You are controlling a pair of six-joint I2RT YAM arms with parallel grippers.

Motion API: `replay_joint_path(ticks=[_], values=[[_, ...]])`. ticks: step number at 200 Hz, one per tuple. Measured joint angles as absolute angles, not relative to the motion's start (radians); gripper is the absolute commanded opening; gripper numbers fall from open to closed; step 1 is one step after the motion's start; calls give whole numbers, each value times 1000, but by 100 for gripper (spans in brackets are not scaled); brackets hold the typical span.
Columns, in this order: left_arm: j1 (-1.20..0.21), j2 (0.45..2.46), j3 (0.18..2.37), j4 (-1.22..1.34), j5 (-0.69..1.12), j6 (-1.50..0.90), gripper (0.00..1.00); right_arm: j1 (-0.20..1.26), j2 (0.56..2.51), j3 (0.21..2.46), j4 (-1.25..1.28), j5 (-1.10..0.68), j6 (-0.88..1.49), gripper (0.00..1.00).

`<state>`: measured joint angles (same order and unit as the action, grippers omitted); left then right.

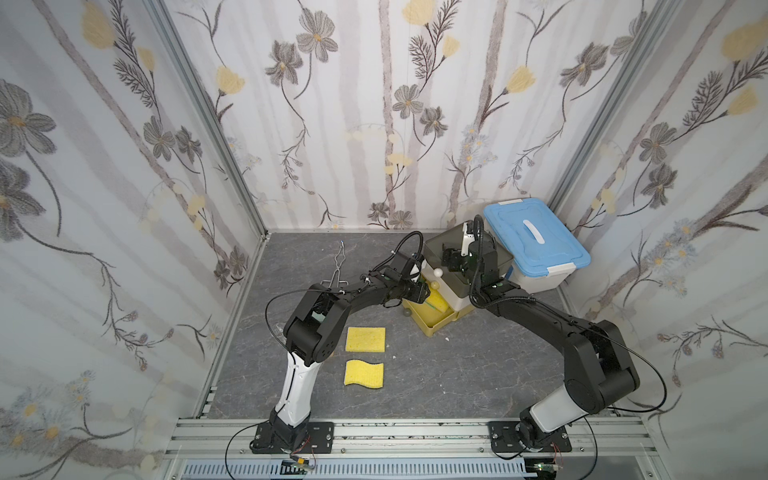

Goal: Take the sponge out of the drawer
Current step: Pick up the sponge from the drawer.

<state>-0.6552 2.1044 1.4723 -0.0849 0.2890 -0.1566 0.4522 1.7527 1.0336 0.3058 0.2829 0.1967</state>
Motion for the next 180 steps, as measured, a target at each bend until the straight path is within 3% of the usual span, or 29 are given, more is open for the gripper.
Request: replay_joint_path(ticks=[36, 95, 127, 162, 180], values=[[-646, 2133, 1504, -104, 288, -159, 45, 452, 1750, 1030, 309, 290, 197, 87], [-646, 2161, 1542, -105, 313, -170, 41, 450, 1748, 1028, 309, 307, 202, 88], [-646, 2162, 1541, -101, 337, -190, 33, 450, 1748, 1027, 311, 308, 202, 87], [-646, 2162, 1534, -84, 360, -208, 16, 450, 1749, 1027, 312, 309, 202, 87], [-646, 2162, 1531, -79, 368, -210, 14, 449, 1749, 1027, 313, 309, 202, 87]])
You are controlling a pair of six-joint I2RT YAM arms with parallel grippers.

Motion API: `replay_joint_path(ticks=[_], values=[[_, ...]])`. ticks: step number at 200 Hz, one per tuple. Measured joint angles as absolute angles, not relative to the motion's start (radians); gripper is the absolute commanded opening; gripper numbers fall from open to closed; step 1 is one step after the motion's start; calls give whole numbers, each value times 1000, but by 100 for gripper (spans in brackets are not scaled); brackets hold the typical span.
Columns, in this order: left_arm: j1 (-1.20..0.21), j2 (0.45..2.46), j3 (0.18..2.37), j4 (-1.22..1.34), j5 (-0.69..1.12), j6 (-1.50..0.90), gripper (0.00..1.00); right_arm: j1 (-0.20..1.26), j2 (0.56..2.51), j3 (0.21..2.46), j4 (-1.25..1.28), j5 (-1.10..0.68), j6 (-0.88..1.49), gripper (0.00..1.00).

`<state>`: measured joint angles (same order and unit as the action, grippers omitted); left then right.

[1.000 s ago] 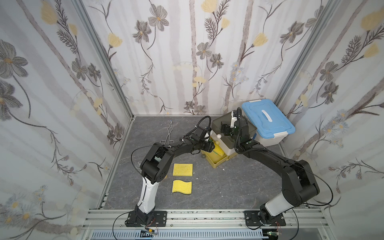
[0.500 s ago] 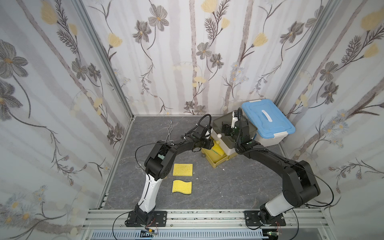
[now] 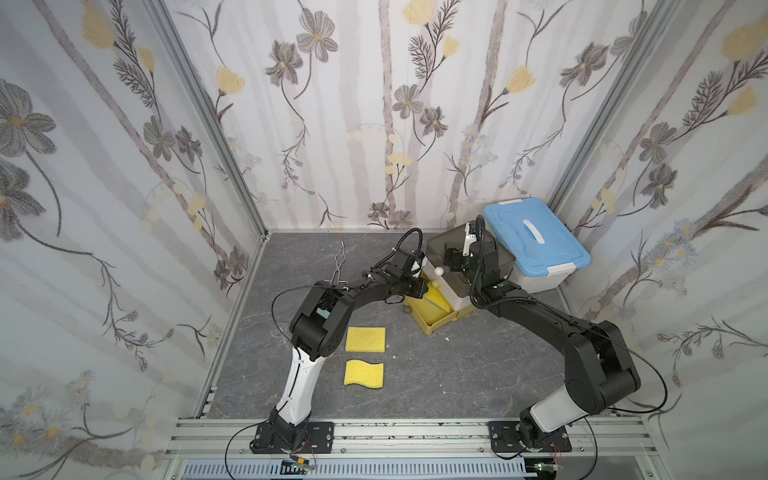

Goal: Take the sponge out of the drawer
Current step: Pick up the sponge from the drawer.

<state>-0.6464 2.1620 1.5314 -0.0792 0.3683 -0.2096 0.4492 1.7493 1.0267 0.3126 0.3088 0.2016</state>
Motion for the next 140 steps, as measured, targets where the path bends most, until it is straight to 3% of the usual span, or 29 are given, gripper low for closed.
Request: replay_joint_path(ticks=[18, 39, 140], values=[[-646, 2161, 1531, -79, 370, -211, 3, 448, 1749, 1027, 313, 309, 202, 87], [-647, 2159, 1526, -75, 371, -210, 0, 447, 1750, 1027, 313, 309, 202, 87], [-649, 2029, 1428, -63, 343, -207, 0, 443, 1763, 1028, 336, 316, 198, 86]])
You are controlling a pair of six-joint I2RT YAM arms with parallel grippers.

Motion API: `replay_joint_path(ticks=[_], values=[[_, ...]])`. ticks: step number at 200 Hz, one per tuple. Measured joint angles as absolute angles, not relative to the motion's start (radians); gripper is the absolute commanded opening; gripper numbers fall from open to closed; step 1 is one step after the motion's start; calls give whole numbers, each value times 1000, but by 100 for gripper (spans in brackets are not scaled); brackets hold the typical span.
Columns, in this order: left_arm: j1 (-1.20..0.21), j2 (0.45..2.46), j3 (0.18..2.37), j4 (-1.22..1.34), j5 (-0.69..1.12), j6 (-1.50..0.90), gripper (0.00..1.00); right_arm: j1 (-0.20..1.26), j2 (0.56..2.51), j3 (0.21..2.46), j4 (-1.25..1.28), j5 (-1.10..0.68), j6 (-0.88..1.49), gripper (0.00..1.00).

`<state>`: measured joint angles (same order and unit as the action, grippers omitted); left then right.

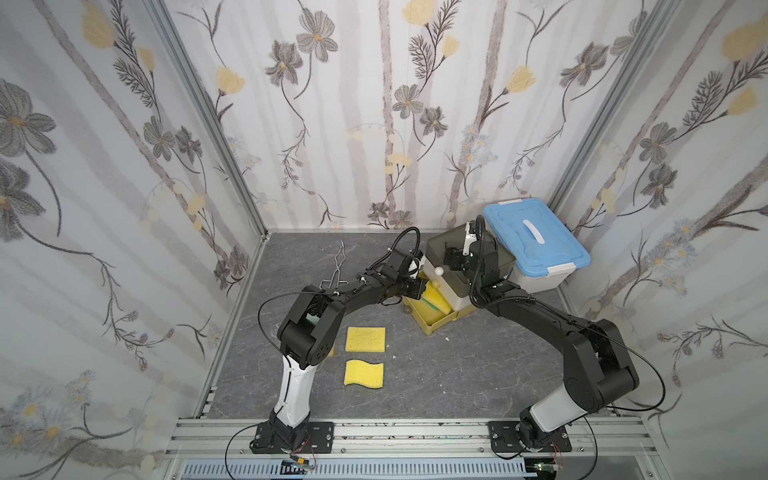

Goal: Take the sponge out of the drawer
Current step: Pick up the sponge from the drawer.

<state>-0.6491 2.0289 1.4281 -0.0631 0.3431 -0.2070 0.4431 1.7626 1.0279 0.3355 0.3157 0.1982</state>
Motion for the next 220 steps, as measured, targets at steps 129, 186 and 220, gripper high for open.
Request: replay_joint_path(ticks=[129, 186, 220], values=[[-638, 1857, 1364, -179, 184, -161, 0, 439, 1769, 1030, 343, 315, 197, 86], [-614, 1723, 1320, -202, 131, -190, 0, 439, 1772, 1031, 348, 316, 196, 86], [-606, 1707, 1290, -205, 106, -210, 0, 438, 1773, 1032, 350, 315, 196, 86]])
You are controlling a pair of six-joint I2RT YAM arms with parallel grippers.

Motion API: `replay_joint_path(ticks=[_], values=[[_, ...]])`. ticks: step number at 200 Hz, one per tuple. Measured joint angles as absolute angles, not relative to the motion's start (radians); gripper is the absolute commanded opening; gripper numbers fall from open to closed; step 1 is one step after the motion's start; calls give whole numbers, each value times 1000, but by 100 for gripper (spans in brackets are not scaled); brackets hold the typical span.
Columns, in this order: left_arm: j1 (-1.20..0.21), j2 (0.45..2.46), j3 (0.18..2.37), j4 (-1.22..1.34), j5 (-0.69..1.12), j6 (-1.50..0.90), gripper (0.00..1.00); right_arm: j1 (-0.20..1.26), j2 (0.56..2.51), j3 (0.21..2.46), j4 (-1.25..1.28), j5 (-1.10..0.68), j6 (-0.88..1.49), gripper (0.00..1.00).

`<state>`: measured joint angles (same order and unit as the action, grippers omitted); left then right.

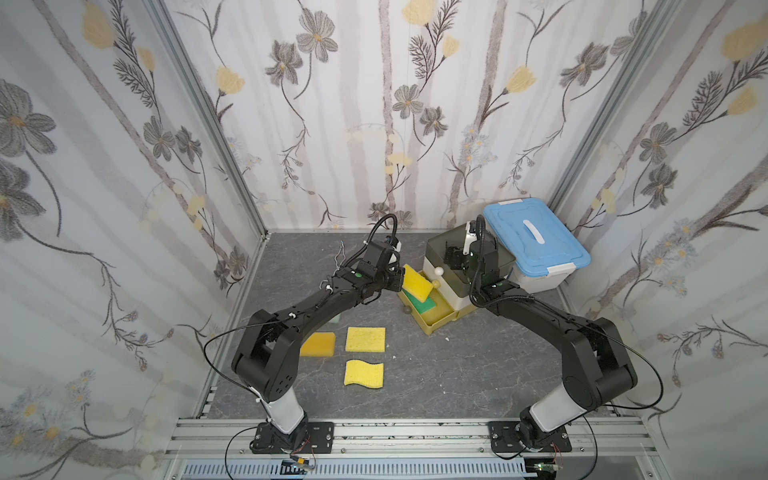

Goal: Take the sponge out of the drawer
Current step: Pick up the sponge from the drawer, then place the sponge at the center of the board.

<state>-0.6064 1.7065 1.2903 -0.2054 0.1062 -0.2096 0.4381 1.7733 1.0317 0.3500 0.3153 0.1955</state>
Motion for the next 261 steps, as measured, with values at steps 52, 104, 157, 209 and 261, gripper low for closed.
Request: replay_joint_path(ticks=[52, 104, 157, 209, 261], values=[[-586, 1713, 1247, -205, 94, -225, 0, 438, 1773, 1031, 350, 315, 195, 86], [-447, 1531, 1050, -181, 72, -290, 0, 438, 1774, 1030, 353, 316, 194, 86], [-371, 1520, 915, -136, 111, -341, 0, 436, 1783, 1031, 373, 316, 190, 86], [-339, 1601, 873, -67, 133, -374, 0, 436, 1788, 1036, 373, 315, 189, 86], [-335, 1653, 870, -48, 119, -385, 0, 436, 1789, 1036, 373, 316, 189, 86]])
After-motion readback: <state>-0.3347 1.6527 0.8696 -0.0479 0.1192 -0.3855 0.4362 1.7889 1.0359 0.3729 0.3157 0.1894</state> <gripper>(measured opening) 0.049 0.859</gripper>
